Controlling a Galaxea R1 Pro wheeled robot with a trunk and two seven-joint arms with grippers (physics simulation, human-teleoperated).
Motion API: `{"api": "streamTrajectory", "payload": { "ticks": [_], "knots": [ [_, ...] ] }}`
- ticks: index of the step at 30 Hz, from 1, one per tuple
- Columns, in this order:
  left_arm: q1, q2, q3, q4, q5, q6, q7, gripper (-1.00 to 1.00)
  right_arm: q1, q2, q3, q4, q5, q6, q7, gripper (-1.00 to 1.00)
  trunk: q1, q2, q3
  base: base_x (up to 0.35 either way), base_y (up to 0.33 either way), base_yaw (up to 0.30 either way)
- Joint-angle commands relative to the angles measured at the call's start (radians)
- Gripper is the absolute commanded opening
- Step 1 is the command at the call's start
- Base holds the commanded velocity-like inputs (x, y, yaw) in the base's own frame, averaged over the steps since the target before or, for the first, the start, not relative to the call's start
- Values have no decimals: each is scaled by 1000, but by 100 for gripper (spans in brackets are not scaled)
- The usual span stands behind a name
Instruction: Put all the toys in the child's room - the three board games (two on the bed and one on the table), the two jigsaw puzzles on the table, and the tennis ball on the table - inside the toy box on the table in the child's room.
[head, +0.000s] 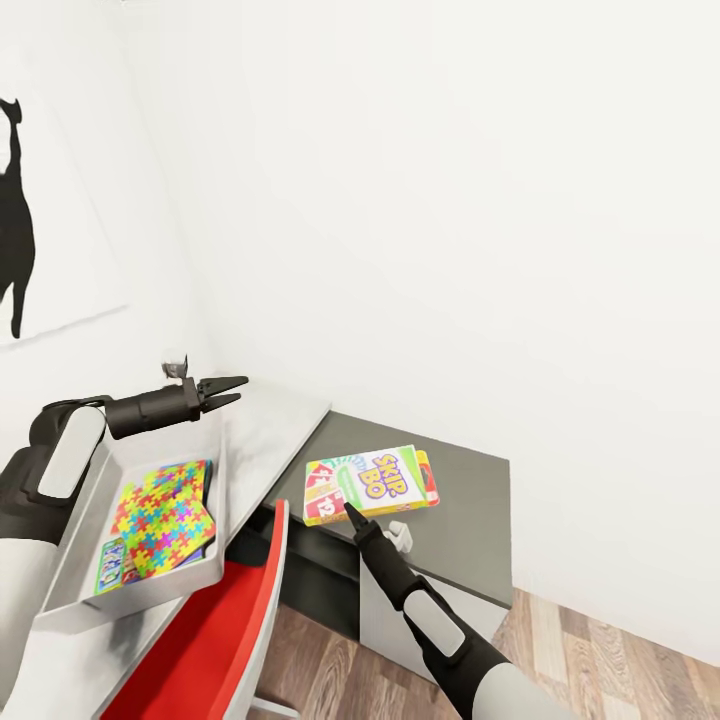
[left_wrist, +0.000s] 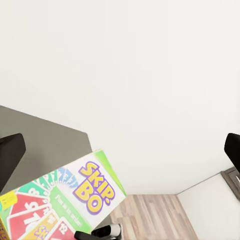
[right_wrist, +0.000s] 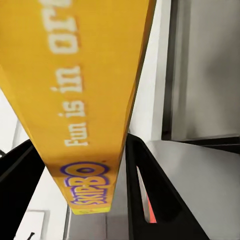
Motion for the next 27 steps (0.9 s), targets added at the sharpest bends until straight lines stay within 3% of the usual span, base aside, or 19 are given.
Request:
{"api": "streamTrajectory", "payload": {
  "ticks": [1, 27],
  "knots": [
    [-1, 0, 1, 0, -4, 4, -5, 100, -2, 0, 6, 2, -8, -5, 4, -100, -4, 6, 2, 0, 0, 0],
    [-1, 0, 1, 0, -4, 4, -5, 100, -2, 0, 6, 2, -7, -10, 1, -100, -103, 188, 83, 0, 0, 0]
  ]
}}
